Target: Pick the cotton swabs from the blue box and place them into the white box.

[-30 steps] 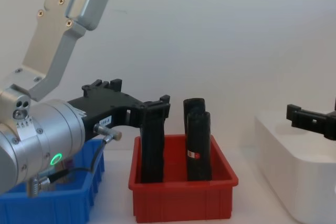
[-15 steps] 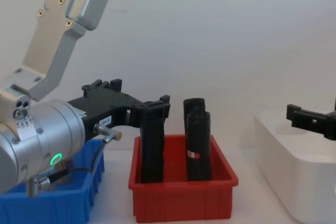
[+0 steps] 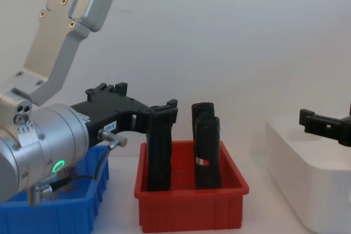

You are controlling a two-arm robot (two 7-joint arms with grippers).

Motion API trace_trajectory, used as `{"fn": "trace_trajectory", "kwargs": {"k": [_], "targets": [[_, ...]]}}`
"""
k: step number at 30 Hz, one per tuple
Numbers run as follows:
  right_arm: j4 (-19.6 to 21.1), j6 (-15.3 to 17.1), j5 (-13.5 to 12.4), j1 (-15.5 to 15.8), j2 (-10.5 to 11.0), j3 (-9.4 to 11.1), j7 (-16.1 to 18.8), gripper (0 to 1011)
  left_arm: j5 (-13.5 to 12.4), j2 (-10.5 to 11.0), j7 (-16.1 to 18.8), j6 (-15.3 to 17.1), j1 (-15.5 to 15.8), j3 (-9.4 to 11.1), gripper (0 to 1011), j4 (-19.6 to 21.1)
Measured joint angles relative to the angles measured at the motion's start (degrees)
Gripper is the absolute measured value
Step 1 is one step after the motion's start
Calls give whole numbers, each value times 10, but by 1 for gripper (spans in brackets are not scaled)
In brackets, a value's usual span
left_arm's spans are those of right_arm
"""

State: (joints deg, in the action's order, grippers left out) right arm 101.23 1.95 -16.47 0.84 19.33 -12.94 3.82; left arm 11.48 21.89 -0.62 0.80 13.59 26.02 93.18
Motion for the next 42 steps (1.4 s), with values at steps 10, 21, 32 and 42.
{"fn": "trace_trajectory", "kwargs": {"k": [10, 21, 32, 42], "targets": [[0, 0, 0, 0, 0, 0, 0, 1001, 0, 0, 0, 0, 0, 0, 1004, 0], [0, 0, 0, 0, 0, 0, 0, 1001, 0, 0, 0, 0, 0, 0, 1004, 0], [0, 0, 0, 0, 0, 0, 0, 1001, 6, -1, -4, 8, 2, -3, 1004, -5], [0, 0, 0, 0, 0, 0, 0, 1001, 29, 0, -8, 25, 9, -16, 1004, -24]]}}
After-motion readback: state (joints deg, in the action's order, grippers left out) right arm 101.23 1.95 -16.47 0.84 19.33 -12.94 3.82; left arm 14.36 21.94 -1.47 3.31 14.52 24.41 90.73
